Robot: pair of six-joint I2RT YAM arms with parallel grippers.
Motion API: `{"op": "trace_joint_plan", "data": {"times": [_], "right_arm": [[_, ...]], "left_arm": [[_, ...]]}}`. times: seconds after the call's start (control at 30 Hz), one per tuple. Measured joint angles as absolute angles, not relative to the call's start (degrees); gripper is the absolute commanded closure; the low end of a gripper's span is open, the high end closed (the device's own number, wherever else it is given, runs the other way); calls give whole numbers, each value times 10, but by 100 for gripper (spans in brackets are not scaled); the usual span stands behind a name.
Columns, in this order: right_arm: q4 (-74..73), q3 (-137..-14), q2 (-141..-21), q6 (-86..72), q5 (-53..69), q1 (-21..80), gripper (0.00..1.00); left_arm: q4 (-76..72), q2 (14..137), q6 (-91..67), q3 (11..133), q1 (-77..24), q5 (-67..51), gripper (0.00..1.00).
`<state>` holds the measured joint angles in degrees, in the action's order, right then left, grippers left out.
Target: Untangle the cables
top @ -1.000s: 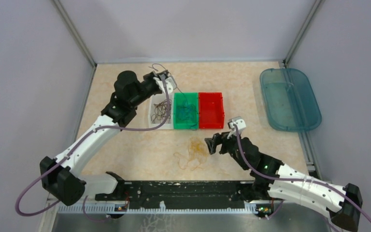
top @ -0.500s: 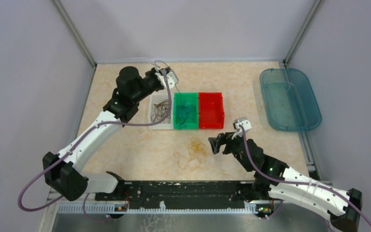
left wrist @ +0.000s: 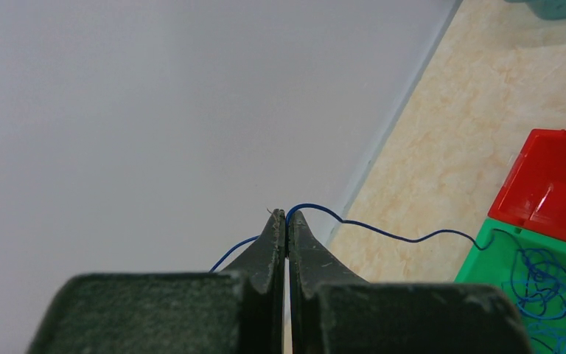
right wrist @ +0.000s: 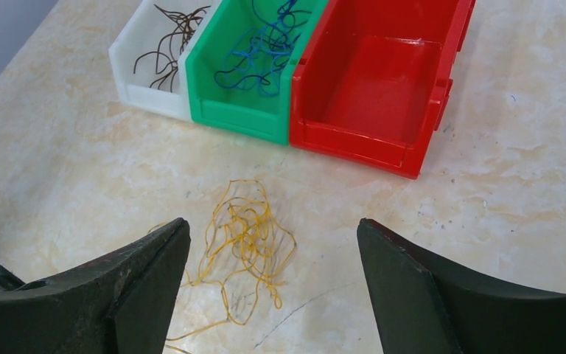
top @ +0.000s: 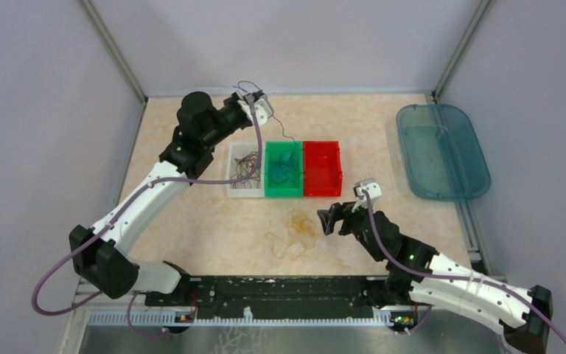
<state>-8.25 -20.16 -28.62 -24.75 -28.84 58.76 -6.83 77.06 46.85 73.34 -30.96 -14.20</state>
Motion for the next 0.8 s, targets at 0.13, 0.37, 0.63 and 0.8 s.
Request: {"op": "trace_joint_plan", "data": {"times": [0.13, 0.37, 0.63, 0.8], "right_arm": [[-82, -205, -285, -249, -289, 588, 16], [-82, -206, -278, -256, -289, 588, 16], [-84, -206, -278, -260, -289, 588, 16], [-84, -206, -279, -262, -289, 588, 16]], "left_arm": [[-73, 789, 475, 733, -306, -139, 100], [-79, 797, 496, 697, -306, -142, 100], [-32, 811, 509, 658, -319, -148, 100], [10, 826, 511, 650, -351, -146, 100]]}}
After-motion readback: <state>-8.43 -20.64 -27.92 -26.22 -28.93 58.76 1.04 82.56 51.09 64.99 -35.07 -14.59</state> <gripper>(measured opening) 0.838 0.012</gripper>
